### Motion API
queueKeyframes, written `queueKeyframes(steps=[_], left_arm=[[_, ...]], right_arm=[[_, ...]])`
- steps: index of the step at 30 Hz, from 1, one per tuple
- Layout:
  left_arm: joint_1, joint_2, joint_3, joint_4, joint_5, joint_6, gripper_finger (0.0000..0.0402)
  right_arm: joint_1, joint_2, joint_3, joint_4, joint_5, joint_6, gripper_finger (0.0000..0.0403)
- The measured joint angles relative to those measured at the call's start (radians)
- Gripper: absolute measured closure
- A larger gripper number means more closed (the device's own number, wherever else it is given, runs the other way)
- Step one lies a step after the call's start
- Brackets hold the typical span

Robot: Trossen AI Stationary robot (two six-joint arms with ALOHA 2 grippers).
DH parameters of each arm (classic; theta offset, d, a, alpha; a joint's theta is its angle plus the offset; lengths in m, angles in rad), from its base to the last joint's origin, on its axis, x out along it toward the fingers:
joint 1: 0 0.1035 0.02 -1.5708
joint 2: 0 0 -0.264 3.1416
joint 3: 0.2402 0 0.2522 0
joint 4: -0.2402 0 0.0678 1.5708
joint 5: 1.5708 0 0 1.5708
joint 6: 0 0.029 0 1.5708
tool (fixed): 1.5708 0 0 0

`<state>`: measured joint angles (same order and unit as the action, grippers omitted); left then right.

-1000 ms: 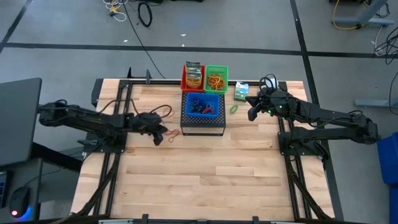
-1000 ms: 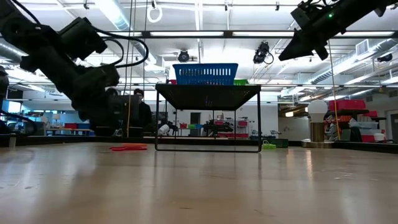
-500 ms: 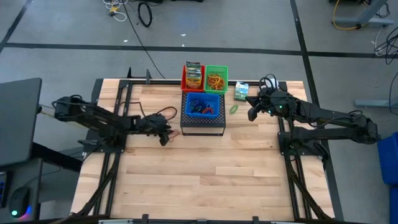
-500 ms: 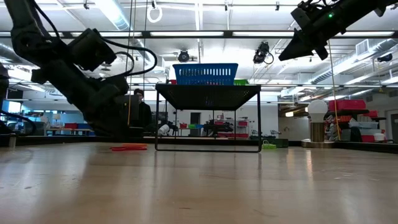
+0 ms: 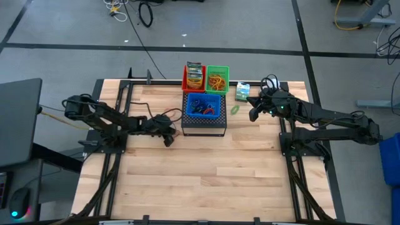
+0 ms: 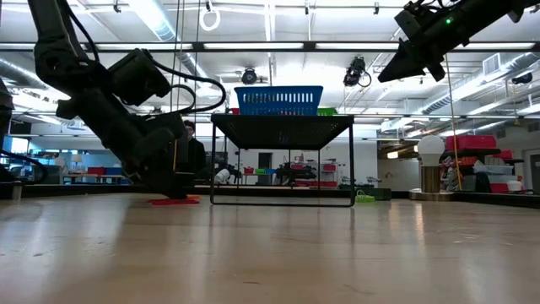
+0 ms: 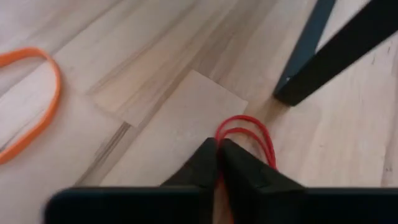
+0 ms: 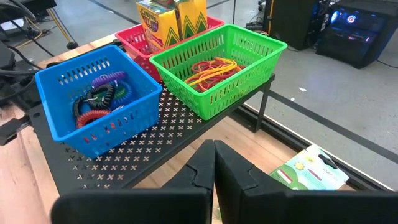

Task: Pick & Place Office Desk Supplies
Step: Put the red rubber band into the green bin on the shelf

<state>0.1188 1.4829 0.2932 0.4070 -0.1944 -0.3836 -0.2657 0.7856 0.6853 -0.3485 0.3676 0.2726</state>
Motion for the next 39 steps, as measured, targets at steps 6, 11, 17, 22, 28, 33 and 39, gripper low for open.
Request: queueKeyframes(steps=[6,11,17,22,28,33,39], left_arm=[[-0.024,-0.067,-0.002,-0.058,0.015,-0.063,0.0396],[-0.063,-0.235,-0.004,-0.174,0.026,-0.127,0.0397],[-0.133,-0.485,-0.004,-0.250,-0.001,-0.186,0.0398],[-0.187,-0.642,0.025,-0.295,-0.044,-0.219,0.0399],[-0.225,-0.639,0.164,-0.378,-0.148,-0.158,0.0399],[-0.222,-0.601,0.265,-0.375,-0.169,-0.112,0.0399],[-0.222,-0.551,0.350,-0.374,-0.174,-0.075,0.0399]], right_arm=[[0.000,0.000,0.000,0.000,0.000,0.000,0.0394],[0.000,0.000,0.000,0.000,0.000,0.000,0.0394],[0.000,0.000,0.000,0.018,0.000,0.001,0.0394],[0.000,0.000,0.000,0.077,-0.031,0.005,0.0394],[0.012,0.000,0.000,0.167,-0.066,0.011,0.0394],[0.058,0.002,0.000,0.237,-0.081,0.042,0.0394],[0.126,0.072,0.028,0.251,-0.111,0.132,0.0394]])
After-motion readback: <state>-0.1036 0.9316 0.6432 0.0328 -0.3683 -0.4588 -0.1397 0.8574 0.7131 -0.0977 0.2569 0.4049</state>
